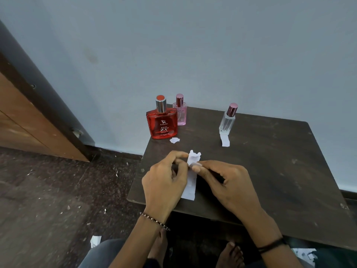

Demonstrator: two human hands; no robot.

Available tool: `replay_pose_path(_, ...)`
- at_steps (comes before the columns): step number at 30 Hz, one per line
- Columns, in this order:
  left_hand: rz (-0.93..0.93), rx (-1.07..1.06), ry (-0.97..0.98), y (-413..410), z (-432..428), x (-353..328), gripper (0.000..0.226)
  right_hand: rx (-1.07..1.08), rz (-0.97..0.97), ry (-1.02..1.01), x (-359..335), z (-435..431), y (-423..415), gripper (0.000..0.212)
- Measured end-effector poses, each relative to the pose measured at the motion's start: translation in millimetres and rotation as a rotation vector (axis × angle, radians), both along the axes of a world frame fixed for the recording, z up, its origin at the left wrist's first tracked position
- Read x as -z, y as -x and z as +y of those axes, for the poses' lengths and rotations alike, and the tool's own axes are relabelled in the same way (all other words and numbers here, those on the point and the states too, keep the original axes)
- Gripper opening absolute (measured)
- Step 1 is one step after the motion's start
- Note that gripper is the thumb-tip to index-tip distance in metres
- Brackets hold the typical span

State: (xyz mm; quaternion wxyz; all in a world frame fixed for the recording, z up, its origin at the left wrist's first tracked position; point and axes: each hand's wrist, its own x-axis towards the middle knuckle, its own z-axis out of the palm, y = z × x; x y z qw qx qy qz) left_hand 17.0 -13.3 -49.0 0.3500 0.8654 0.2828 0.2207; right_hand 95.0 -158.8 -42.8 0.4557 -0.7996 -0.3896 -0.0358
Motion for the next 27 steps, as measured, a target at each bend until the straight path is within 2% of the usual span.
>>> replay_pose_path(7, 0.012, 0.005, -0.025, -0.4, 0.2, -2.2, 0.015, 0.032, -0.027, -0.017, 3.3, 0.6, -1.0, 0.013)
replay_pose_path(9, 0.014, 0.012, -0.04, -0.5, -0.5, -2.8, 0.022, 0.06, -0.017, -0.04, 5.1, 1.8, -0.7, 0.01)
replay_pose_path(13, 0.014, 0.017, -0.05, -0.4, 0.9, -1.1, 0.014, 0.067, 0.095, -0.082, 4.4, 3.8, 0.2, 0.009)
replay_pose_path(17, 0.018, 0.015, -0.057, -0.4, 1.4, -1.6, 0.014, 0.049, 0.287, -0.126, 3.1, 4.7, -0.9, 0.006)
replay_pose_path(23, 0.028, 0.028, -0.023, 0.1, 3.9, -0.3, 0.014, -0.015, 0.476, -0.11, 0.8, 1.3, -4.5, 0.032)
replay_pose_path(27, 0.022, 0.034, 0.087, -0.3, 7.9, 1.4, 0.013, -0.102, 0.499, -0.007, -2.4, -4.4, -7.6, 0.045)
